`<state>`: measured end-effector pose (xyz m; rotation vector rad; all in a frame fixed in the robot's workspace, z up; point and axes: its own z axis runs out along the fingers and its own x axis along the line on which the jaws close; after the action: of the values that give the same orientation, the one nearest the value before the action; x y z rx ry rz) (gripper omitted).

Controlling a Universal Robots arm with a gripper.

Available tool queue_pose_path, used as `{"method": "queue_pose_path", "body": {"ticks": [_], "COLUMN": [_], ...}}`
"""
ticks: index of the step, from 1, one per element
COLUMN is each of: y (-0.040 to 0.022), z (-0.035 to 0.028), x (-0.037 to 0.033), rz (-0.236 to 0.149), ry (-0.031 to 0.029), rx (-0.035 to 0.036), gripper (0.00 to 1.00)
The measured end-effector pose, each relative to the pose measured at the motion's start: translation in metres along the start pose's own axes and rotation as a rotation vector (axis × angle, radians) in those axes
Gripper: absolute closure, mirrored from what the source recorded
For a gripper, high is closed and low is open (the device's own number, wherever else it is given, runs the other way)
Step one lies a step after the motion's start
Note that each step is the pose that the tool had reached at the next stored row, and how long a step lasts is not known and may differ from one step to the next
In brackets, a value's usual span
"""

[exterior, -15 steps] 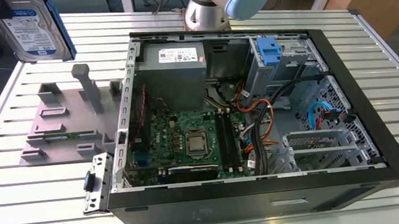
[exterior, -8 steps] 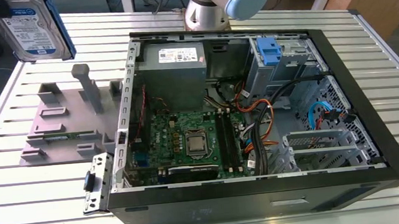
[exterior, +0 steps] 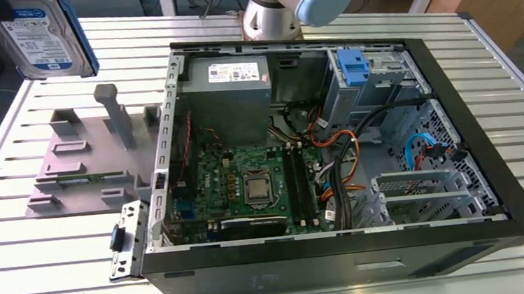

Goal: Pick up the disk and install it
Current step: 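Pick up the disk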

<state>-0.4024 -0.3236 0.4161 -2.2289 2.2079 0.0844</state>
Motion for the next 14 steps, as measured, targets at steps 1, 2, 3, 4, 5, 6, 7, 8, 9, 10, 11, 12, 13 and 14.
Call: {"method": "queue_pose_path", "body": {"ticks": [1,2,3,4,5,6,7,8,9,10,11,12,13,14], "y": [0.0,0.0,0.0,0.0,0.0,0.0001,0.0001,0.0001,0.0001,0.0001,0.0001,0.0001,0.0002,0.0002], "z": [-0.0004,-0.0008,-0.0012,-0.0017,-0.0021,-0.0025,-0.0029,-0.0033,-0.0037,-0.0042,-0.0046,-0.005,-0.0053,-0.0057], "x": [0.0,0.0,-0.0001,-0.0001,-0.0001,-0.0001,-0.0001,-0.0001,-0.0002,-0.0002,-0.0002,-0.0002,-0.0002,-0.0002], "rz": [0.0,0.0,0.0,0.0,0.0,0.0,0.0,0.0,0.0,0.0,0.0,0.0,0.0,0.0], "ry": [0.0001,0.0,0.0,0.0,0.0,0.0001,0.0,0.0,0.0,0.0,0.0,0.0,0.0,0.0], "rx": [-0.0001,0.0,0.0,0.0,0.0,-0.0001,0.0,-0.0001,0.0,0.0,0.0,0.0,0.0,0.0], "gripper": [0.63,0.63,0.63,0.63,0.63,0.63,0.63,0.63,0.63,0.63,0.63,0.63,0.63,0.63]}}
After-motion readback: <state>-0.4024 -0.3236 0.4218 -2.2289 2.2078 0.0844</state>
